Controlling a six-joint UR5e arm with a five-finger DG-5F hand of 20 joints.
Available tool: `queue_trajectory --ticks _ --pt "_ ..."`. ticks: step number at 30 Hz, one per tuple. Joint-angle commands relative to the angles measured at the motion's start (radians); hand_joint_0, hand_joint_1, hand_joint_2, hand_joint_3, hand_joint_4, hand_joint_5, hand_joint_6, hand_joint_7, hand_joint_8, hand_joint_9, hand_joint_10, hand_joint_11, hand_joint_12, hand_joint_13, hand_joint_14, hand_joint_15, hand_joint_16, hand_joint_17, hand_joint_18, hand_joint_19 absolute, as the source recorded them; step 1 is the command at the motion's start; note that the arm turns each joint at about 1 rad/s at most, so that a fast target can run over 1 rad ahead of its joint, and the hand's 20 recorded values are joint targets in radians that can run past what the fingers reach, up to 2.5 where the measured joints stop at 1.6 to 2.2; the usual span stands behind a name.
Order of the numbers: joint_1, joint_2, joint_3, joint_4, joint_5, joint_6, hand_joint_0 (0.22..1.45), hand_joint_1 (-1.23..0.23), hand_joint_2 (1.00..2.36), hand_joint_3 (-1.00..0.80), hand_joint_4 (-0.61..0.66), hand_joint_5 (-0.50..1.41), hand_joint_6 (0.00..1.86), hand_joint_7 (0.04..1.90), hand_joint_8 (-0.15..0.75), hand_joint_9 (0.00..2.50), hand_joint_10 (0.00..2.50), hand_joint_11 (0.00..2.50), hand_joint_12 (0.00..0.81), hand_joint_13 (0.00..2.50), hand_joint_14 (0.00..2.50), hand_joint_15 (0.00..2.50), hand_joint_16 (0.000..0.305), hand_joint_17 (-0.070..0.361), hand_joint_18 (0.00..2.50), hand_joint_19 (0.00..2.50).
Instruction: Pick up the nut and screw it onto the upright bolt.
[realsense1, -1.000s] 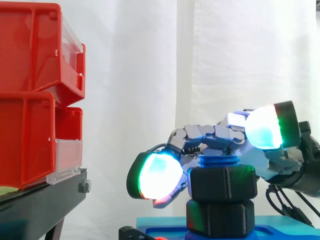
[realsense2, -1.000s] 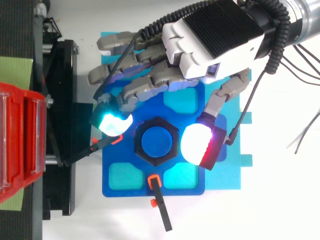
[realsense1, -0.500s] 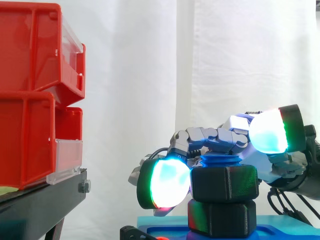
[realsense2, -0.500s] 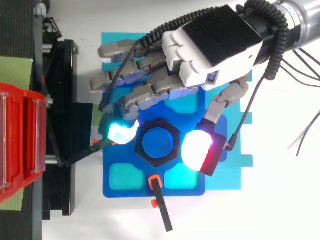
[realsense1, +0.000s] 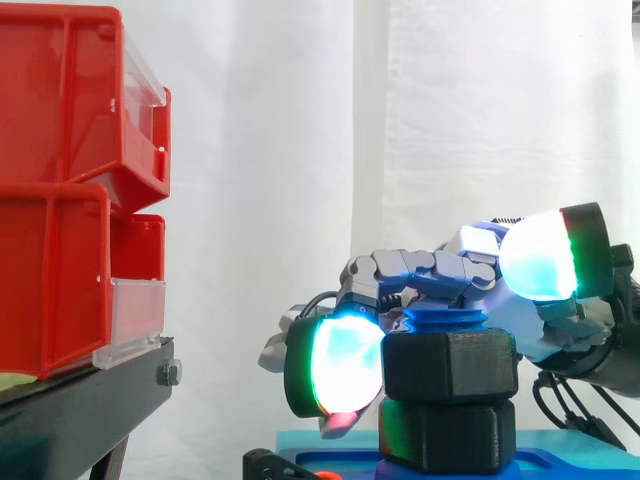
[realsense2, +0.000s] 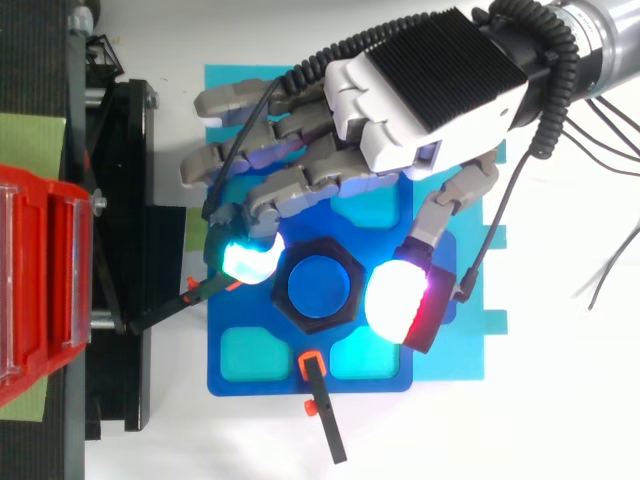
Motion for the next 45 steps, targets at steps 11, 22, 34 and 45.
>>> queue_trajectory --ticks 11,22,34,45 --pt "-0.015 0.000 0.000 0.032 -0.016 0.000 0.45 -0.17 1.00 -0.50 0.20 0.02 0.52 1.43 0.272 0.80 0.00 0.00 0.320 0.40 0.00 0.00 0.037 0.084 0.00 0.00" --pt "-0.031 0.000 0.000 0.044 -0.033 0.002 0.45 -0.19 1.00 -0.50 0.19 0.05 0.52 1.45 0.261 0.95 0.00 0.00 0.302 0.51 0.00 0.00 0.034 0.077 0.07 0.00" --pt "-0.043 0.000 0.002 0.054 -0.056 0.011 0.46 -0.21 1.00 -0.50 0.15 0.07 0.50 1.48 0.206 1.09 0.00 0.00 0.271 0.60 0.00 0.00 0.031 0.069 0.19 0.00" --pt "-0.046 0.000 0.034 0.048 -0.076 0.018 0.44 -0.21 1.00 -0.50 0.24 -0.07 0.50 1.14 0.269 0.89 0.00 0.00 0.318 0.50 0.00 0.00 0.036 0.080 0.09 0.00"
